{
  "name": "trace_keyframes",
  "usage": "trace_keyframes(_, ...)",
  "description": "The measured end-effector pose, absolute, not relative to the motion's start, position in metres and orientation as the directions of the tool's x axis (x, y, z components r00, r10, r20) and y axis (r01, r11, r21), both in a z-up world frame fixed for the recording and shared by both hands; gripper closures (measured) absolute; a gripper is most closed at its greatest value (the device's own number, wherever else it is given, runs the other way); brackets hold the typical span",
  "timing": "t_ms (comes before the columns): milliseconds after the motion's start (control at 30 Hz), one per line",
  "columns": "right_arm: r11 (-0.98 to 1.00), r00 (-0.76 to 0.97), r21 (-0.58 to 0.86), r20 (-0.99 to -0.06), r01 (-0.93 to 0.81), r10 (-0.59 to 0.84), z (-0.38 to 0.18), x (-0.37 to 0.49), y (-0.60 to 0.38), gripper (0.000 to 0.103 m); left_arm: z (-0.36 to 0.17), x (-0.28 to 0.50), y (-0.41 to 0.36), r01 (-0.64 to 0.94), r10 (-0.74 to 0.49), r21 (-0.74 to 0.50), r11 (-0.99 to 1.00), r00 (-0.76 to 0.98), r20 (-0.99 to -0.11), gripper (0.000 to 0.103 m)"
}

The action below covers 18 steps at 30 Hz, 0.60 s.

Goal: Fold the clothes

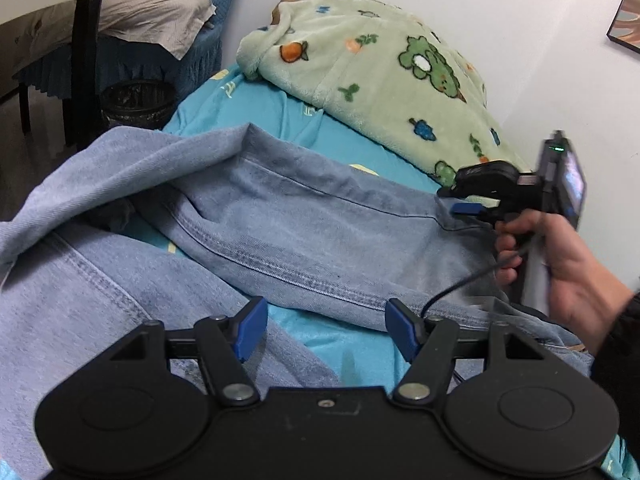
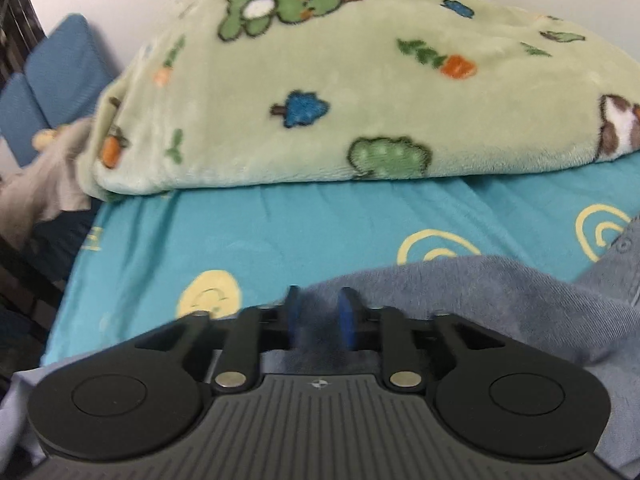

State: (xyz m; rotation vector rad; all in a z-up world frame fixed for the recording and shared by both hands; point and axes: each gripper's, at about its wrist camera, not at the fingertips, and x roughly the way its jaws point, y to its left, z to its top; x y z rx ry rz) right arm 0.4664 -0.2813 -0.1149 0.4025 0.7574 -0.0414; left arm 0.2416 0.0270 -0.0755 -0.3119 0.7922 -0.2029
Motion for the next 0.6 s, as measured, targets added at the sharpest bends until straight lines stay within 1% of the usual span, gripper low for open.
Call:
trace_keyframes(67,0.911,0.747,0.379,-0.650,0.165,0.136,-0.105,0.447,-0.289,0.060,-0.075,0.240,0.026,0.067,-0.293,-0.345,0.936,0.689,-0.663,0.041)
trace_keyframes(167,0.896,0.767,0.410,-0.626,0.169,0.142,-0.090,0.409,-0.302,0.060,-0.074,0.236,0.025,0.070,-0.292,-0.343,0.937,0.693,-0.659,0.041)
trace_keyframes(267,0.891,0.768,0.413,-0.628,0.191,0.127,-0.083,0.363,-0.318,0.060,-0.074,0.234,0.023,0.073,-0.297,-0.346,0.935,0.691,-0.659,0.041)
trace_keyframes(467,0.770,0.771,0.564,-0.617,0.298,0.154,-0.111,0.296,-0.357,0.060,-0.073,0.231,0.016,0.074,-0.294,-0.342,0.937,0.696,-0.655,0.041)
trace_keyframes(533,0.722,0.774,0.608,-0.613,0.331,0.162,-0.120,0.274,-0.370,0.057,-0.074,0.230,0.015,0.070,-0.293,-0.344,0.936,0.695,-0.657,0.041)
trace_keyframes(600,0.667,0.777,0.652,-0.605,0.360,0.172,-0.130,0.253,-0.382,0.057,-0.075,0.230,0.014,0.064,-0.294,-0.350,0.935,0.692,-0.659,0.041)
